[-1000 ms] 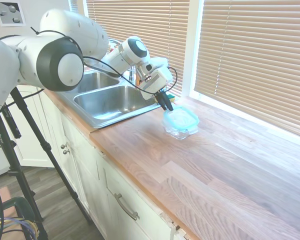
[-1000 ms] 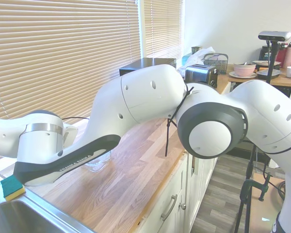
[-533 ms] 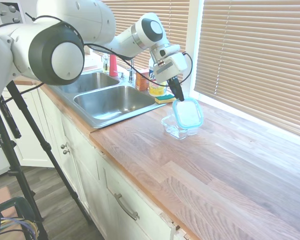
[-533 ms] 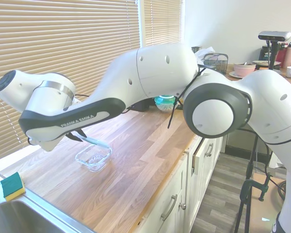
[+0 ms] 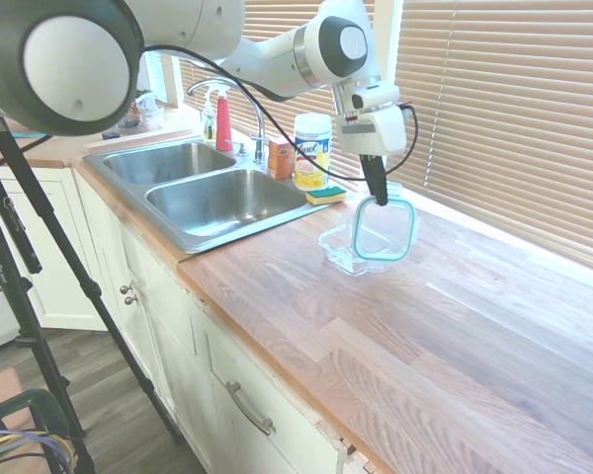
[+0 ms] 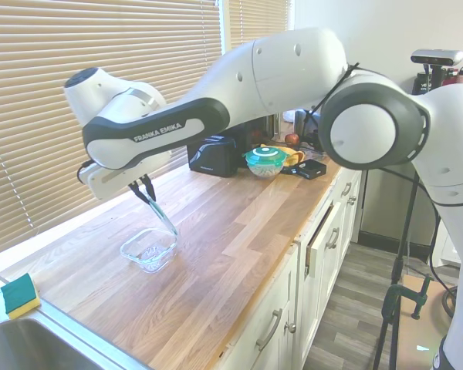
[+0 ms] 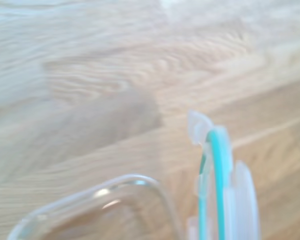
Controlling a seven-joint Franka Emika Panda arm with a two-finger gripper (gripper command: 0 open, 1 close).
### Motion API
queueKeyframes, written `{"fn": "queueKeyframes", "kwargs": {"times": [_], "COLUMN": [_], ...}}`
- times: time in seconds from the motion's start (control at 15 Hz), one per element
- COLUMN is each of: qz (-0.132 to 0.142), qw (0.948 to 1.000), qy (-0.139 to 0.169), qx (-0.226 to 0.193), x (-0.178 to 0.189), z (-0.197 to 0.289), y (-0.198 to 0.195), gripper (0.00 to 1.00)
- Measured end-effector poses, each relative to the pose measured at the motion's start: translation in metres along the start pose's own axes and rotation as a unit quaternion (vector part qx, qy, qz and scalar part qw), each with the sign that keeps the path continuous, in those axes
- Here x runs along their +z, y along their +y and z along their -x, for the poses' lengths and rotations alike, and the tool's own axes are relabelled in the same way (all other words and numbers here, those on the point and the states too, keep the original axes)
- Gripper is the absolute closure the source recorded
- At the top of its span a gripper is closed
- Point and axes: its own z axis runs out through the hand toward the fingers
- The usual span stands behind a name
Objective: Uncover the lid of the food container
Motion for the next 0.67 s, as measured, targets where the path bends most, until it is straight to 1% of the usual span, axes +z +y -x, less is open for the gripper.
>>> {"fn": "queueKeyframes", "kwargs": {"times": [0.13, 0.27, 0.47, 0.53, 0.67], "qz": [-0.005, -0.024, -0.042, -0.046, -0.046], "qw": [0.9996, 0.9983, 0.9955, 0.9949, 0.9947], "qy": [-0.023, -0.049, -0.079, -0.084, -0.085], "qx": [0.013, 0.022, 0.032, 0.033, 0.034], "x": [0.017, 0.032, 0.047, 0.051, 0.065], "z": [-0.012, -0.023, -0.045, -0.050, -0.060], "y": [0.020, 0.039, 0.076, 0.088, 0.113], "gripper": [1.00, 1.00, 1.00, 1.00, 1.00]}}
